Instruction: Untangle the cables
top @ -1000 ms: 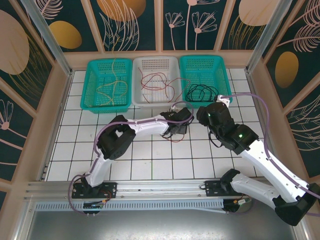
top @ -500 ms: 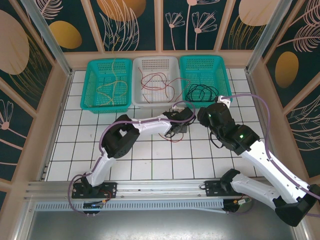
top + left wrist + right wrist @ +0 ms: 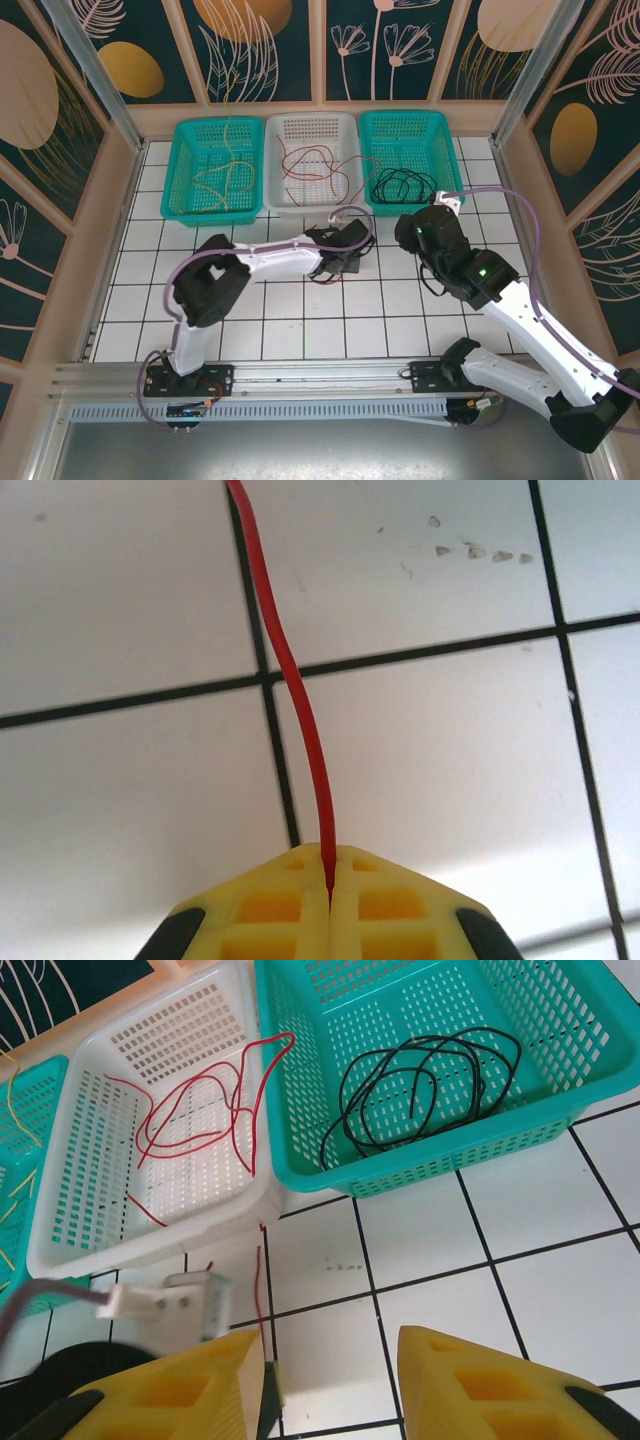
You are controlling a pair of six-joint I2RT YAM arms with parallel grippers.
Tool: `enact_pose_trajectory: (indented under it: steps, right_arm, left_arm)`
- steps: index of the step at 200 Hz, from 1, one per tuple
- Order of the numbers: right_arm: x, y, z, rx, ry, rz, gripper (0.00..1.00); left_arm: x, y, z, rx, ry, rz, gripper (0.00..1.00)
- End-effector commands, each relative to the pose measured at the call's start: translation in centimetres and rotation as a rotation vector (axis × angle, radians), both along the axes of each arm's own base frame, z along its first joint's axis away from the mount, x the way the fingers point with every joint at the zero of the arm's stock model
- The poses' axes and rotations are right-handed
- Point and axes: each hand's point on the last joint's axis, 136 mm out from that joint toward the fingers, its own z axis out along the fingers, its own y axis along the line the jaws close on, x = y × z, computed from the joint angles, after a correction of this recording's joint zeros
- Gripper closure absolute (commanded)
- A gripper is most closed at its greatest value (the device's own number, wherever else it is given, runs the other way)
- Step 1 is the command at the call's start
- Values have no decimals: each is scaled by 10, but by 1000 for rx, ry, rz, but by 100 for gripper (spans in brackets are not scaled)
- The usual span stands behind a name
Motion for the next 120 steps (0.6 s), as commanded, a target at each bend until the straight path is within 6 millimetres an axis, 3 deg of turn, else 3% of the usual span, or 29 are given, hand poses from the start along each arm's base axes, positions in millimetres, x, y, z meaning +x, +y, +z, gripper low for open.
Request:
enact_pose_trajectory:
  steps: [1, 26, 32, 76, 120]
  right_arm:
    - [7, 2, 9, 11, -36, -2, 60]
    - [9, 9, 9, 26, -33, 18, 60]
    - [10, 11, 8, 27, -31, 21, 60]
    - [16, 23, 17, 66, -50, 58, 59]
    - [14, 93, 29, 253, -54, 359, 53]
  left_arm:
    - [-12, -6, 43, -124, -35, -55, 100]
    - [-26, -12, 80, -238, -58, -134, 100]
    - [-30, -14, 103, -296, -80, -161, 100]
    - [-45, -9, 193, -477, -201, -238, 100]
    - [-53, -15, 262, -575, -276, -324, 100]
